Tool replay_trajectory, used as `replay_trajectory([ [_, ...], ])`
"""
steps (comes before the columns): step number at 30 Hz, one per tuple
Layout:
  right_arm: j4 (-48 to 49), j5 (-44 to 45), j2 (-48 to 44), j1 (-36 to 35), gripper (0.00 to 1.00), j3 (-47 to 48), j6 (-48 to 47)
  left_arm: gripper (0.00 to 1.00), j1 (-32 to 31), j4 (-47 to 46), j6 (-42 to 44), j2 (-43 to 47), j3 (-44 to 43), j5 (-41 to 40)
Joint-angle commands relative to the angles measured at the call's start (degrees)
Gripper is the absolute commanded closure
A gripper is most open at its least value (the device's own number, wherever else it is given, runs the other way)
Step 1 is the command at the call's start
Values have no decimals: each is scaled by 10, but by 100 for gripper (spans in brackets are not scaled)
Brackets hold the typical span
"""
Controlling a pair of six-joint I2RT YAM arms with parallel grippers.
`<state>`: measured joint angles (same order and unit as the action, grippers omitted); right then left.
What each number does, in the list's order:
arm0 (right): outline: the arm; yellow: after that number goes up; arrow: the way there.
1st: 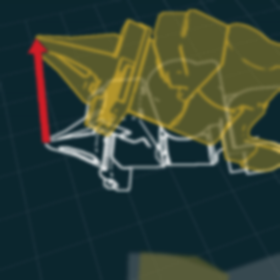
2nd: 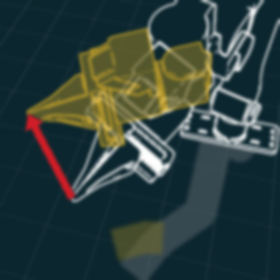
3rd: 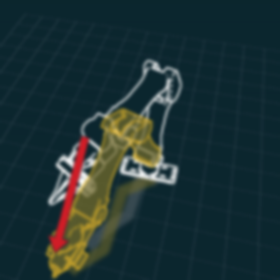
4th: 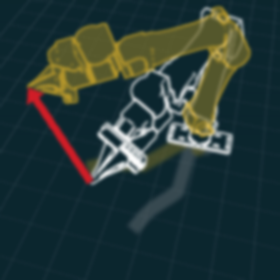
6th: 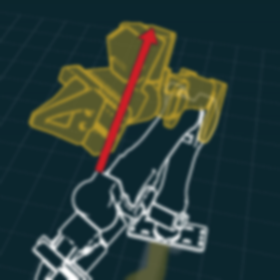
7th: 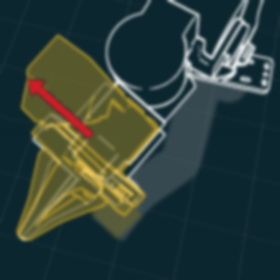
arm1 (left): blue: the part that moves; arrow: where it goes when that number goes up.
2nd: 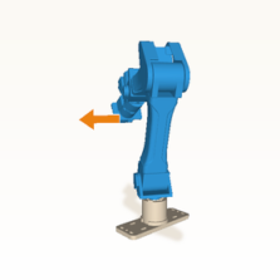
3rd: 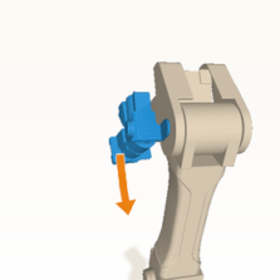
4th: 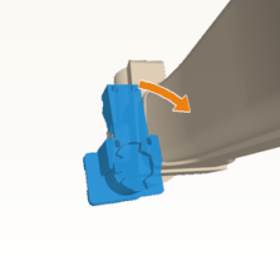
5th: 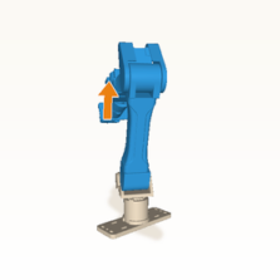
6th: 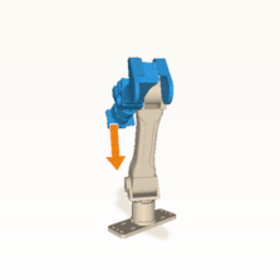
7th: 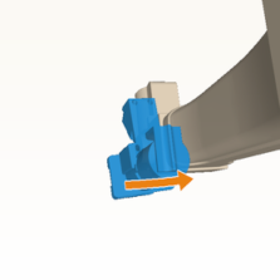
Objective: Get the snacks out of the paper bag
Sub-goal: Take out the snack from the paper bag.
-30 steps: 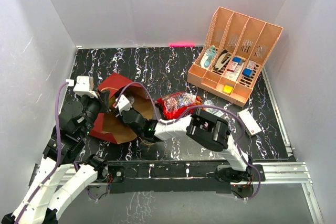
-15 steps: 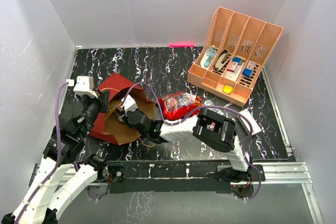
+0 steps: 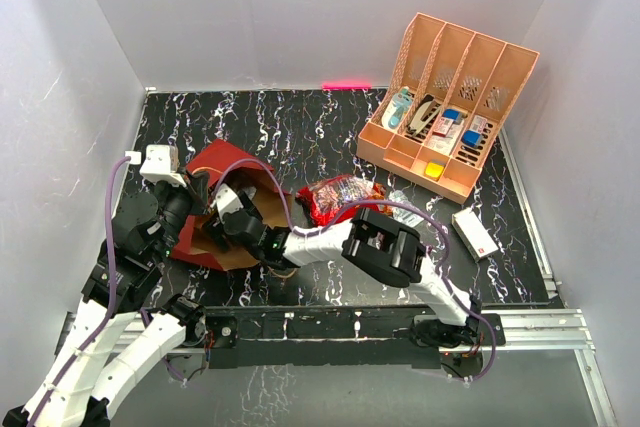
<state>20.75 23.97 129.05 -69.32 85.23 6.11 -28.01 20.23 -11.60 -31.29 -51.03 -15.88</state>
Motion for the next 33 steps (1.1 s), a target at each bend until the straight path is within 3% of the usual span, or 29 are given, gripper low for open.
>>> replay_trajectory([
  [1,-28,36,20,3,23,42,1,98,-4,-2,-1,10,-13,-6],
  [11,-46,45,-6,4,54,2,20,98,-3,-4,0,12,-8,-9],
  [15,-47,53,-28,4,61,-11,23,98,-4,-6,0,10,-9,-6],
  [33,-26,66,-115,4,70,-65,39,98,-4,-7,-2,6,-7,-5],
])
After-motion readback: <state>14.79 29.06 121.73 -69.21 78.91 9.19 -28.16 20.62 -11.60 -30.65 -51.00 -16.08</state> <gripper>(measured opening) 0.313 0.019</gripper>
